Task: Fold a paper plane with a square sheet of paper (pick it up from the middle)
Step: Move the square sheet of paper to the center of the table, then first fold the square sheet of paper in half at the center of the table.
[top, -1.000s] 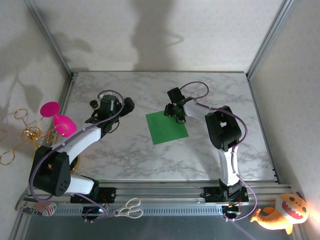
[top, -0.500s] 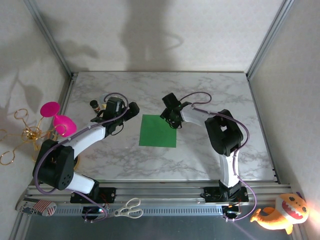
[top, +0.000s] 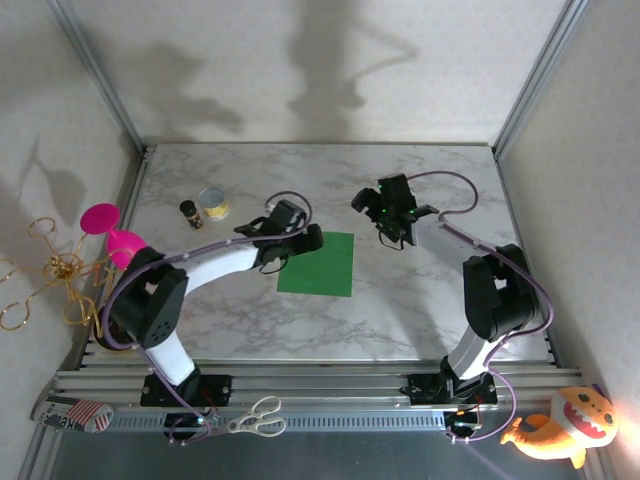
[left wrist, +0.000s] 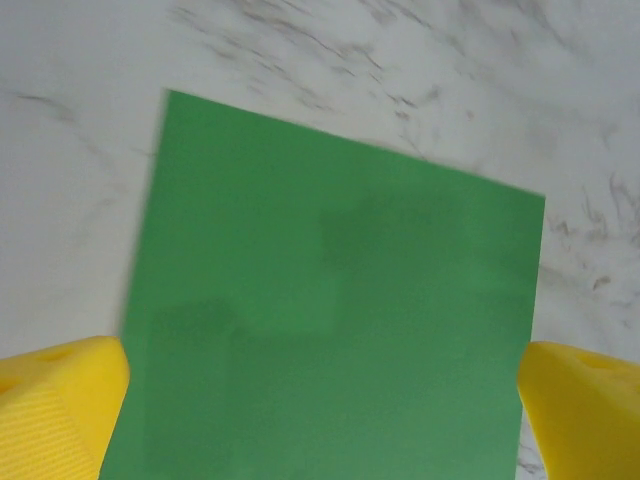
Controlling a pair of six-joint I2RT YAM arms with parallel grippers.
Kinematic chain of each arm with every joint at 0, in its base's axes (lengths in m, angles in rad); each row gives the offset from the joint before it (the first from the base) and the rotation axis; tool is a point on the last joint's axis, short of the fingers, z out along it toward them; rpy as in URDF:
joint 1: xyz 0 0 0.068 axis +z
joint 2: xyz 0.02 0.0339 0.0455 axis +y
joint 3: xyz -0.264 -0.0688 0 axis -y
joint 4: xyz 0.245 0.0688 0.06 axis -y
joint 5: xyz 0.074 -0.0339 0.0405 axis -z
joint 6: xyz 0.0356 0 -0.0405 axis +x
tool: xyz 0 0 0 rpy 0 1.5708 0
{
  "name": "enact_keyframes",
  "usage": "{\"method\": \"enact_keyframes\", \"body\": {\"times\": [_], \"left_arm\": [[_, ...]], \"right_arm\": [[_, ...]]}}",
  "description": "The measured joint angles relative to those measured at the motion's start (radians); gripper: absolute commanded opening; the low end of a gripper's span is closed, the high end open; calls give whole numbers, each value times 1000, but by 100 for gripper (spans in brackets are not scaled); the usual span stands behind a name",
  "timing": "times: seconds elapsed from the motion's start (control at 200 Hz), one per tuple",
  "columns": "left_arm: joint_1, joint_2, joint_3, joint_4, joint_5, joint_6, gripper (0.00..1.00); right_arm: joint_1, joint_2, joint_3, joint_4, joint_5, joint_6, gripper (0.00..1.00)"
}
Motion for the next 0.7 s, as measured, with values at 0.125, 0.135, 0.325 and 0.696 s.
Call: {"method": "enact_keyframes", "body": {"times": [0.125, 0.135, 0.325, 0.696], "left_arm": [[-51, 82, 78, -69, -15, 35, 99], [-54, 90, 85, -77, -16, 38, 99], [-75, 211, 216, -190, -36, 76, 94], [-87, 333, 338, -290, -53, 90, 90]], "right_arm": [[-39, -14, -55, 29, 15, -94, 99], [-42, -16, -59, 32, 18, -100, 99], [-78, -30, -84, 67, 26, -166, 99], [-100, -30, -84, 74, 22, -177, 99]]}}
